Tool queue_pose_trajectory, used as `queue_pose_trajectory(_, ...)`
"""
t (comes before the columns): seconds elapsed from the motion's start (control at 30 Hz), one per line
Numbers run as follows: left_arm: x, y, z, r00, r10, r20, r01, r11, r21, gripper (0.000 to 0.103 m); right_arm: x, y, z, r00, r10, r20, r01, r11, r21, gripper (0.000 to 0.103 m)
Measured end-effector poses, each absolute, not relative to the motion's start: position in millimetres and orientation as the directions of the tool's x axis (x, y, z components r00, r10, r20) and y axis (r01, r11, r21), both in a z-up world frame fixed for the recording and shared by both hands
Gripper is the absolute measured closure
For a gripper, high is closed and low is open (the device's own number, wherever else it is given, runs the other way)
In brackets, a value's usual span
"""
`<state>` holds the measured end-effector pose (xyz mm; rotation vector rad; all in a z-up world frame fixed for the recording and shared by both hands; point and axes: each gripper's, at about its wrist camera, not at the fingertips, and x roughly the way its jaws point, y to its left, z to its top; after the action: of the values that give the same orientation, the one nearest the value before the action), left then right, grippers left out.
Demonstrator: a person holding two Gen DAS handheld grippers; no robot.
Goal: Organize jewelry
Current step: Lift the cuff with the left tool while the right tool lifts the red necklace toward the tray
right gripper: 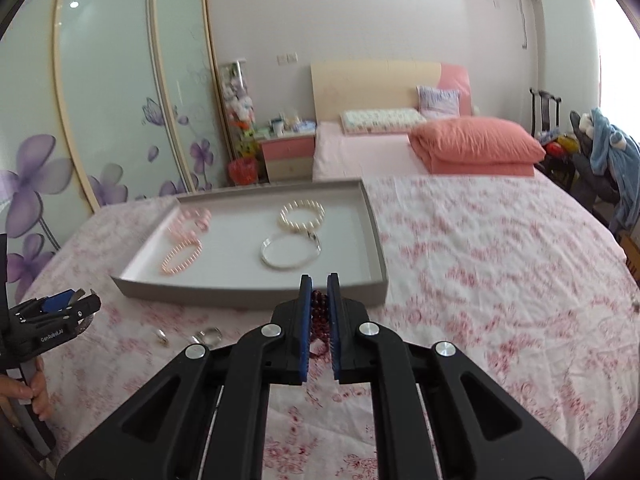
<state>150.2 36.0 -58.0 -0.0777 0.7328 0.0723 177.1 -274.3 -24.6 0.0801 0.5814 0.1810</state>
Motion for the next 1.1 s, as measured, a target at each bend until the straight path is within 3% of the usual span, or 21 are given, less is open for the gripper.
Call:
queue_pose_trajectory(0.53,110,-9,13,0.922,0.028,-0.387,-0.016,0.999,0.036,0.038,154,-255,24,0.887,0.262,-0.381,-0.236,0.965,0.115,0.094)
queue_pose_trajectory(1.1,125,-24,22,0.934,0.012,-0.356,-0.001,0.999,0.032,0.038,161,-247,37,0.903,0.278,-0.328,-0.258,0.960,0.104,0.094)
